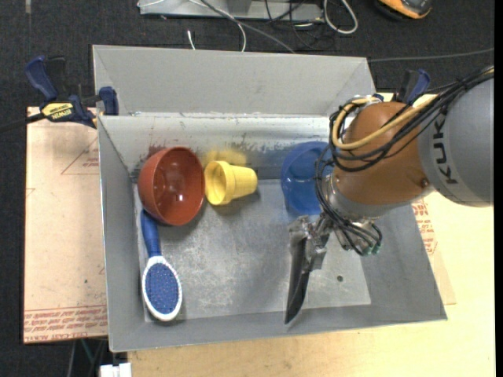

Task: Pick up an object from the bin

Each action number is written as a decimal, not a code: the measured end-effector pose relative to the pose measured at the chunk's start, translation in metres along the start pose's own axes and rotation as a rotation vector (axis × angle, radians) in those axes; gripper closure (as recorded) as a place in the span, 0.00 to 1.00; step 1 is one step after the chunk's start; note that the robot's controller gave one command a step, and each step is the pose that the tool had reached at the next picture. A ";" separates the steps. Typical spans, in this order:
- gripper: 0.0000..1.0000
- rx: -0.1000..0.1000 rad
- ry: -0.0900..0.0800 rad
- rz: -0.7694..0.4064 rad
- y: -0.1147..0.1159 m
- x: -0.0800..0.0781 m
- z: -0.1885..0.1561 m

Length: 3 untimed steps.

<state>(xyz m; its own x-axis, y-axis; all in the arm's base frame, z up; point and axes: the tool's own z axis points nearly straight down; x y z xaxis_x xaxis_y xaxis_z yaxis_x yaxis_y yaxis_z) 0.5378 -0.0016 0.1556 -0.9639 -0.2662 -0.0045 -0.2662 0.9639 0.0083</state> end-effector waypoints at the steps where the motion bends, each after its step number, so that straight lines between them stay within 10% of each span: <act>1: 1.00 0.002 -0.005 -0.194 0.010 -0.075 0.022; 2: 1.00 0.002 -0.006 -0.151 0.008 -0.058 -0.014; 3: 1.00 0.000 -0.001 0.018 0.002 0.005 -0.057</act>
Offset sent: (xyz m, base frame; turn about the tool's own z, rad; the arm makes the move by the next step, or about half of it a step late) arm 0.0012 -0.0009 0.1194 -0.0206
